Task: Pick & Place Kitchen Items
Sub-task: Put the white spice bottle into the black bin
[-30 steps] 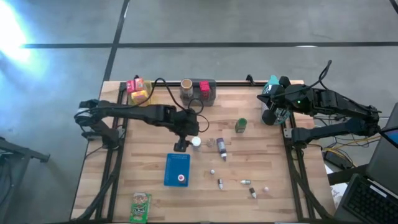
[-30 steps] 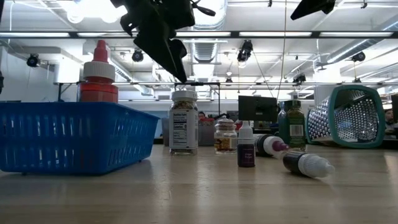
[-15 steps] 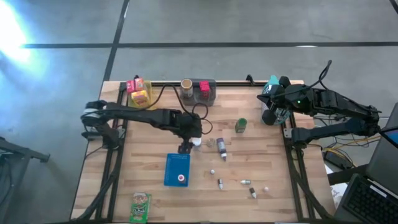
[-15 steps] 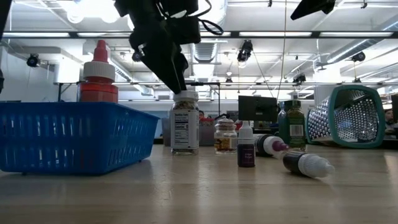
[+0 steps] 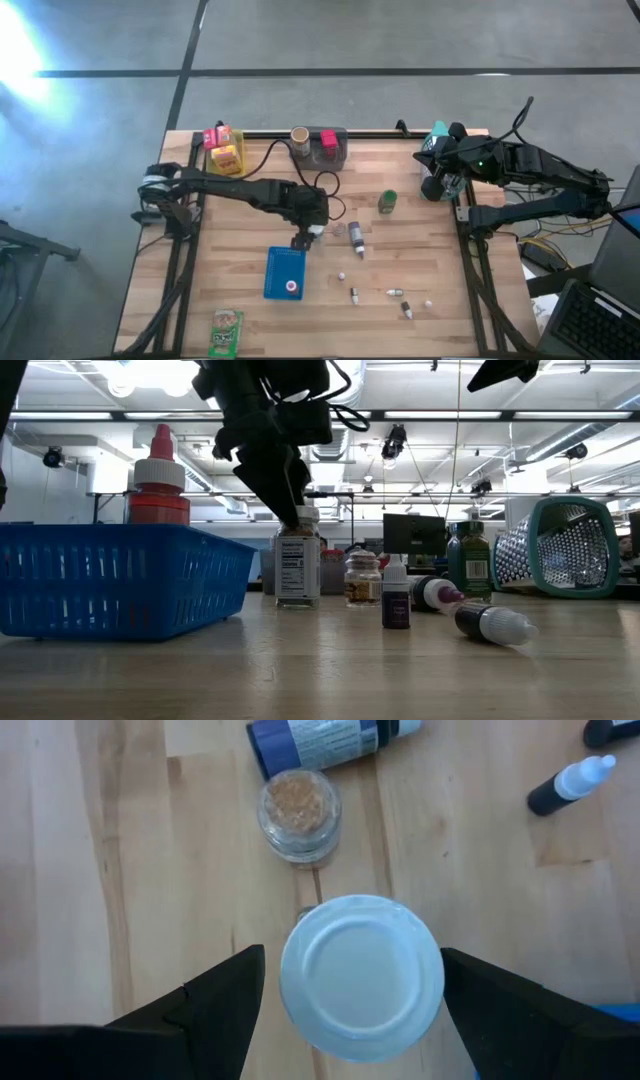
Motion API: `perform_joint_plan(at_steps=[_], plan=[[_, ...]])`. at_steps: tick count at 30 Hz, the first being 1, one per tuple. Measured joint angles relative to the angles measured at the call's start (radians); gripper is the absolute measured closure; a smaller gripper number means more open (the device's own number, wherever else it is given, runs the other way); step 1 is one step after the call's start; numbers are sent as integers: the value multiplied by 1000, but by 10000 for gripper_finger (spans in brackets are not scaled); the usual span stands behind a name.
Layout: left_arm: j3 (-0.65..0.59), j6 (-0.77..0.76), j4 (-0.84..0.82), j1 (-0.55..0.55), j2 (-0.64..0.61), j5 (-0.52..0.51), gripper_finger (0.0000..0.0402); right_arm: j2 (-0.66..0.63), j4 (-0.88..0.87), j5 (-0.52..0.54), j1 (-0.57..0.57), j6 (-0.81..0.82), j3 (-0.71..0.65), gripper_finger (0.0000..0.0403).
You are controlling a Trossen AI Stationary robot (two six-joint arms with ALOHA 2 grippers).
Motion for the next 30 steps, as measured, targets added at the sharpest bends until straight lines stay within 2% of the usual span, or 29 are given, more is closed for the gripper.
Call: perform_joint_plan(at_steps=[9,22,30], plan=[[0,-2,10,-4,1,0,108,0,0,0,0,0,0,394],[0,-18,12,-4,5,1,186,0,0,0,0,-1,0,394],[0,-18,12,-4,5,1,174,0,0,0,0,0,0,394]])
